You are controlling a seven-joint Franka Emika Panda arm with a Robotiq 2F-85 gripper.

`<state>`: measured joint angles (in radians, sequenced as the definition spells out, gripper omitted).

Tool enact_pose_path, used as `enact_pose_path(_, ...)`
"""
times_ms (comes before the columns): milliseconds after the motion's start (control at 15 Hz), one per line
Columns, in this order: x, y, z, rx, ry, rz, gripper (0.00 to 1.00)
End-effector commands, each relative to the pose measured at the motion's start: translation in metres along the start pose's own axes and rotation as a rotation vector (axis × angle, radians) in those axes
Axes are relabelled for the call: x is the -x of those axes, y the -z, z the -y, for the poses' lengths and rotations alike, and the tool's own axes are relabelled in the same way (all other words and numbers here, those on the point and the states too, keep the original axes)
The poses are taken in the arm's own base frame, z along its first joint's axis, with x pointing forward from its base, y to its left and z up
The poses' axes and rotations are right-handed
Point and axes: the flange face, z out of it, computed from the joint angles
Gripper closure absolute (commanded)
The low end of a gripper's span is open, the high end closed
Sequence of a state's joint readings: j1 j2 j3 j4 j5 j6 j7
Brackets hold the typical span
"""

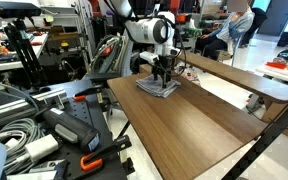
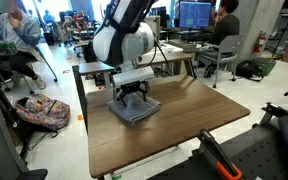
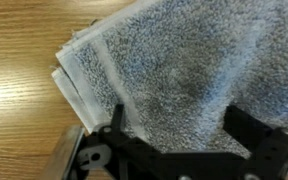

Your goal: Slide the towel to the right

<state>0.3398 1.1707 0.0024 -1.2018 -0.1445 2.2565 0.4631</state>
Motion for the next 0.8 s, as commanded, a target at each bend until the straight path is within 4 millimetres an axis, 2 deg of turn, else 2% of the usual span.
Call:
enact_pose_path(0,-0.013,-0.012,-0.012,0.014,-0.019,0.030,0.00)
enact_pose_path(400,-0.033,-0.025,-0.064,0.058,-0.099,0.054,0.00)
enact_pose_path(733,-0.049,-0.034,-0.125,0.087,-0.177,0.057,0.00)
